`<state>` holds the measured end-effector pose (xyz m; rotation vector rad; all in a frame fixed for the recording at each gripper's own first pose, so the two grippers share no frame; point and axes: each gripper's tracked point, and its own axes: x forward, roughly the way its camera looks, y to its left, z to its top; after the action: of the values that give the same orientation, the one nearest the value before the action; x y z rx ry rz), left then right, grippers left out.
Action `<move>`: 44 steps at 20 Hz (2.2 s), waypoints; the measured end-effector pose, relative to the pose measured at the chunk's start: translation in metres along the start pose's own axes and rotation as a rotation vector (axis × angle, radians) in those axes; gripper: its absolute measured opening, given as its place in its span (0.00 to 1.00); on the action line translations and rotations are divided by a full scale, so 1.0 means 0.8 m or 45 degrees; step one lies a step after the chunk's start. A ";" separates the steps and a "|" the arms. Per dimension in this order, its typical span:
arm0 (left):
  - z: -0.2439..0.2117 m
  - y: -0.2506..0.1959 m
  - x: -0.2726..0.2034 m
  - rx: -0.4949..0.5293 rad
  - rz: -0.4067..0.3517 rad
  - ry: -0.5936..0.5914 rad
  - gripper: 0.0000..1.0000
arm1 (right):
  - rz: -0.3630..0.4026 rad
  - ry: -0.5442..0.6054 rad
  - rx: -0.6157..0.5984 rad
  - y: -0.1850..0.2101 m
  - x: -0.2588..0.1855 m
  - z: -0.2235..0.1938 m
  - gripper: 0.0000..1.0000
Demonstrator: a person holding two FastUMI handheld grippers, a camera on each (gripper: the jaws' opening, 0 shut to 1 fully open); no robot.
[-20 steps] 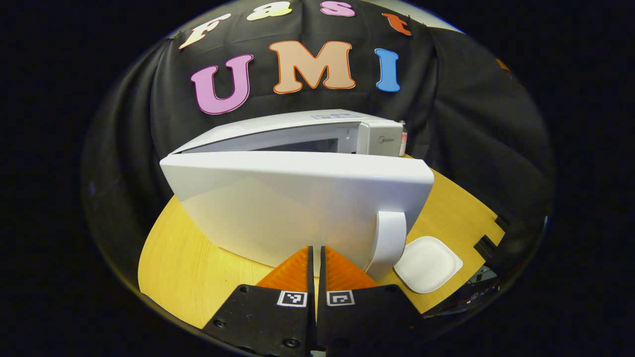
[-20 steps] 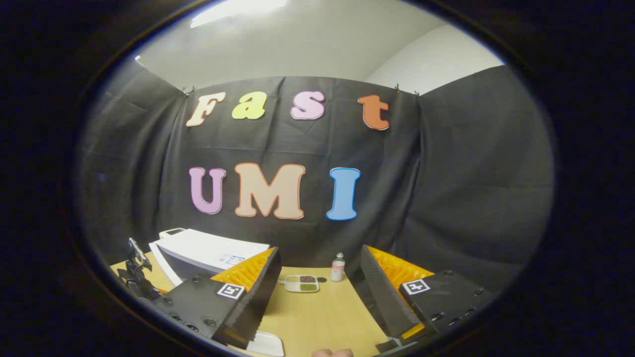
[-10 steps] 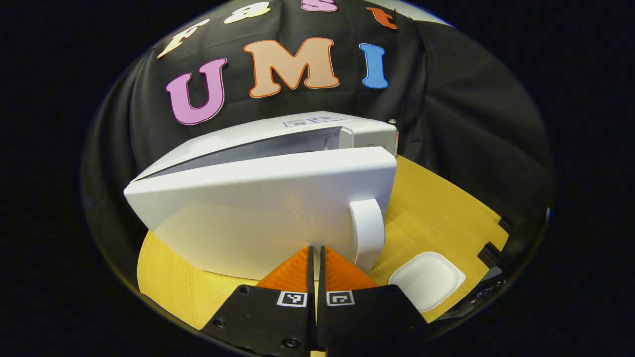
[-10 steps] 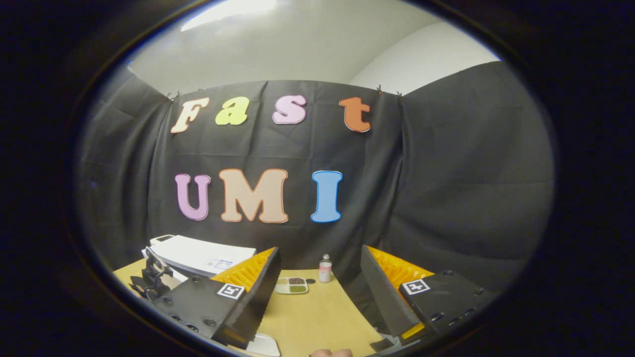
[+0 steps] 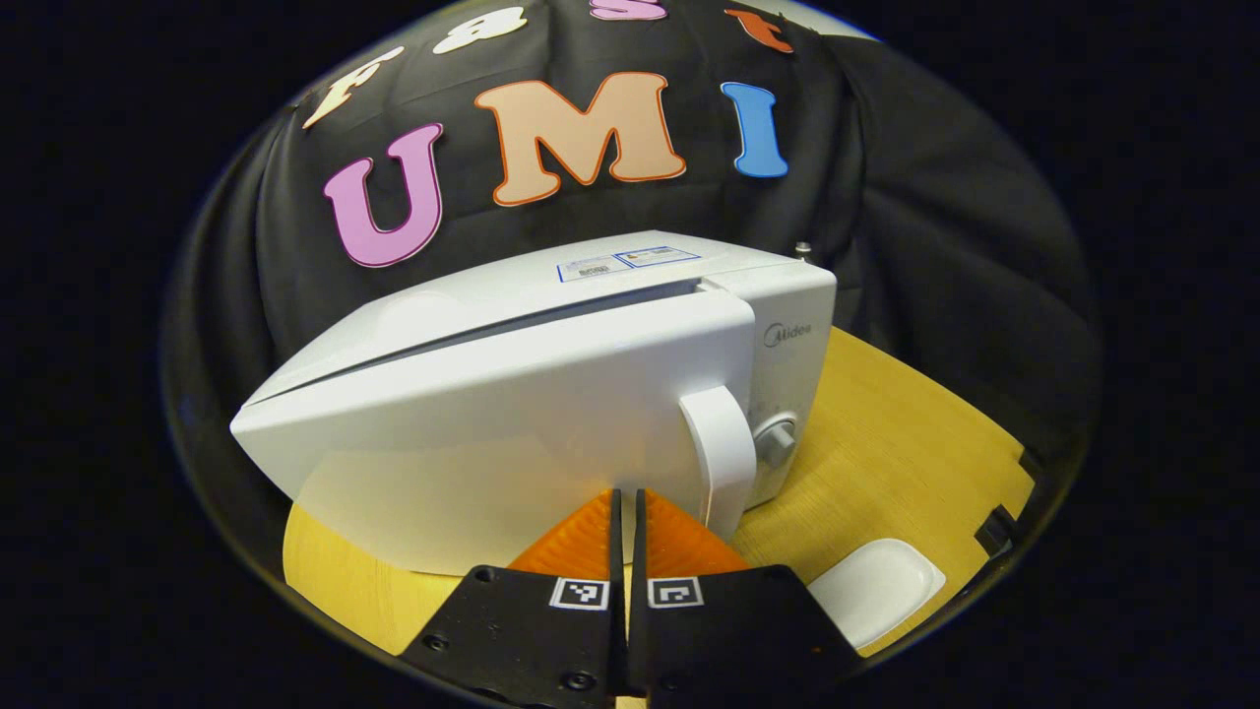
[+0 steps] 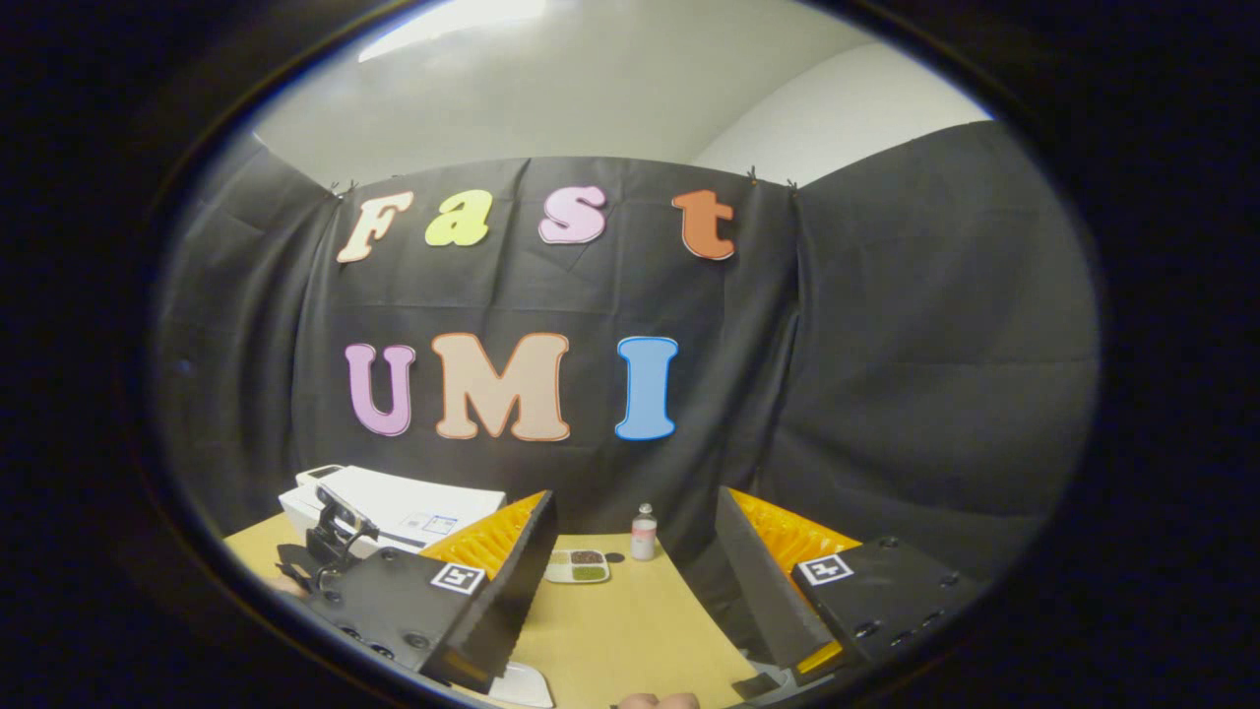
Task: Open the microwave oven with the left hand, put the food in, and close the microwave oven.
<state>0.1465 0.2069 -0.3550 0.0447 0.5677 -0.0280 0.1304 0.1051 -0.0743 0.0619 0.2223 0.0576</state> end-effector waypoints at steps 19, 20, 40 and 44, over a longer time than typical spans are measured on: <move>0.006 -0.010 0.020 -0.182 0.012 -0.032 0.01 | 0.106 0.035 -0.051 0.058 0.031 -0.021 0.91; 0.024 -0.009 0.012 -0.152 0.007 -0.099 0.01 | 0.116 0.035 -0.041 0.064 0.031 -0.021 0.91; 0.241 0.038 -0.307 -0.253 0.162 -0.722 0.95 | 0.198 0.016 0.000 0.103 -0.008 -0.020 0.91; 0.245 0.026 -0.323 -0.227 0.163 -0.749 0.95 | 0.181 0.014 0.009 0.086 -0.015 -0.017 0.91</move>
<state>0.0349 0.2217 -0.0499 -0.0988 -0.0229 0.1313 0.1126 0.1739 -0.0805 0.0847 0.2291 0.1988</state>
